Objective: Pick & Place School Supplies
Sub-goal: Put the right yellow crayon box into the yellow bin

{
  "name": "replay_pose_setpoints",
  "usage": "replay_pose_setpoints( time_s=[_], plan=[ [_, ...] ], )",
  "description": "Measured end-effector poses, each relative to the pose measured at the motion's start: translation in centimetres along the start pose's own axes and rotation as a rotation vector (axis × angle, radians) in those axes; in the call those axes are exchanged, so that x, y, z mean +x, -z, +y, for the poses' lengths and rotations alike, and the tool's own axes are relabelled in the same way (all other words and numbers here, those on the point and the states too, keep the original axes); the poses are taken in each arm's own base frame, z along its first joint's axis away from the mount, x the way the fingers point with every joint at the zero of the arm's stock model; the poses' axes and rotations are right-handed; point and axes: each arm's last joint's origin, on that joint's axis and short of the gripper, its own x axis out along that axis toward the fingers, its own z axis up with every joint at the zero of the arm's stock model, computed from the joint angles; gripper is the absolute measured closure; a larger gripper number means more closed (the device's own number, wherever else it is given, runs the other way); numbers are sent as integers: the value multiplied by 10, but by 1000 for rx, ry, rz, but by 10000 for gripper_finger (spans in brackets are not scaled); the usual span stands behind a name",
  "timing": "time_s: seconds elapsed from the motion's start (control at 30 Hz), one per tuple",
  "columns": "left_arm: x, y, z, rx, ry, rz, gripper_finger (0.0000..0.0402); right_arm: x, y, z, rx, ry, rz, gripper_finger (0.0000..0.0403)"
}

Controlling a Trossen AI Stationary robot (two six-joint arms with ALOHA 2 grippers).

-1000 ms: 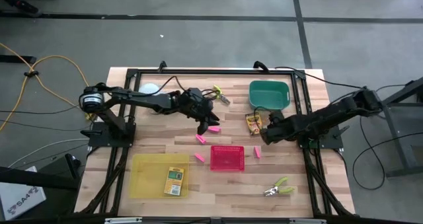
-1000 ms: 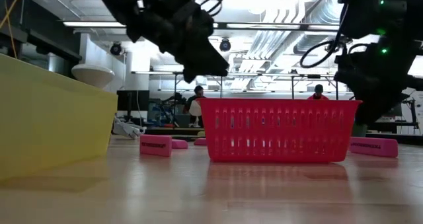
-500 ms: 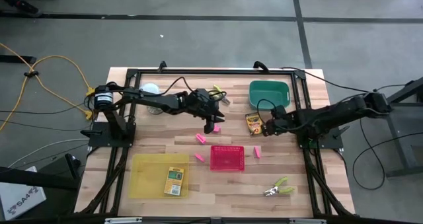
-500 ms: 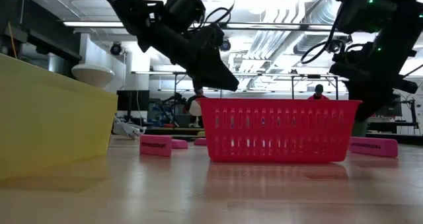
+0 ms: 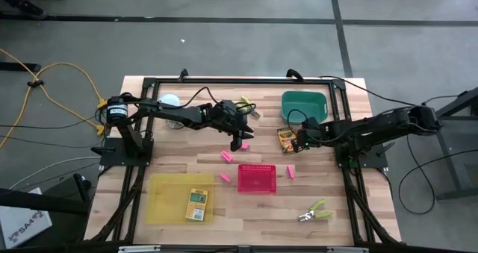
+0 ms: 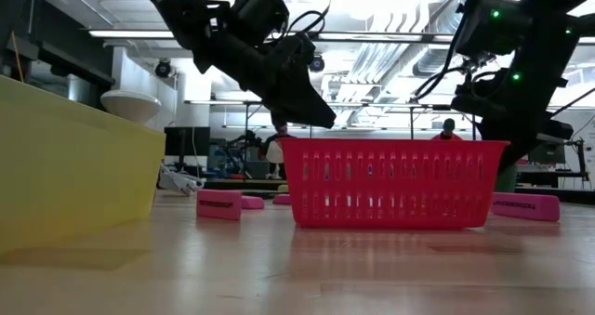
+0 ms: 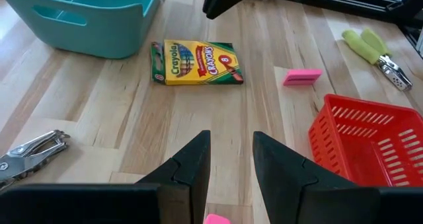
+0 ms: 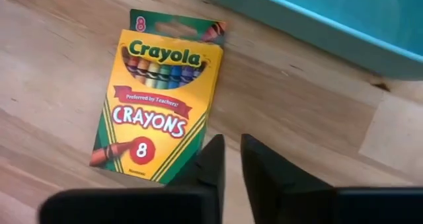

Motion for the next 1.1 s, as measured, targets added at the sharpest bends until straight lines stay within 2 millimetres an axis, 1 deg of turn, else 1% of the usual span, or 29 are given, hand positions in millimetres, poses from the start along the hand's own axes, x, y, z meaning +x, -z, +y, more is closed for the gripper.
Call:
replay_pose_setpoints(
  time_s=[0.07, 0.1, 0.27, 0.37, 0.43, 0.67, 0.73, 0.9, 1.1],
  plan=[
    [0, 0, 0, -2, 0, 0, 292, 1, 0, -1, 3, 2, 1, 392],
    [0, 0, 0, -2, 0, 0, 292, 2, 0, -2, 6, 3, 3, 395],
    [0, 0, 0, -1, 1, 1, 292, 18, 9, -10, 43, -48, 61, 400],
    [0, 0, 0, 1, 2, 1, 292, 27, 13, -12, 66, -107, 52, 400],
    [0, 0, 0, 20, 2, 1, 292, 30, 15, -13, 72, -123, 42, 400],
    [1, 1, 0, 53, 2, 4, 292, 33, 15, -16, 84, -128, 37, 400],
    [5, 5, 1, 50, 9, 16, 293, 33, 14, -15, 86, -136, 33, 400],
    [23, 24, 7, 32, 39, 75, 305, 33, 13, -12, 89, -170, 21, 400],
    [26, 23, 13, 39, 25, 33, 308, 32, 12, -10, 95, -193, 15, 400]
  ],
)
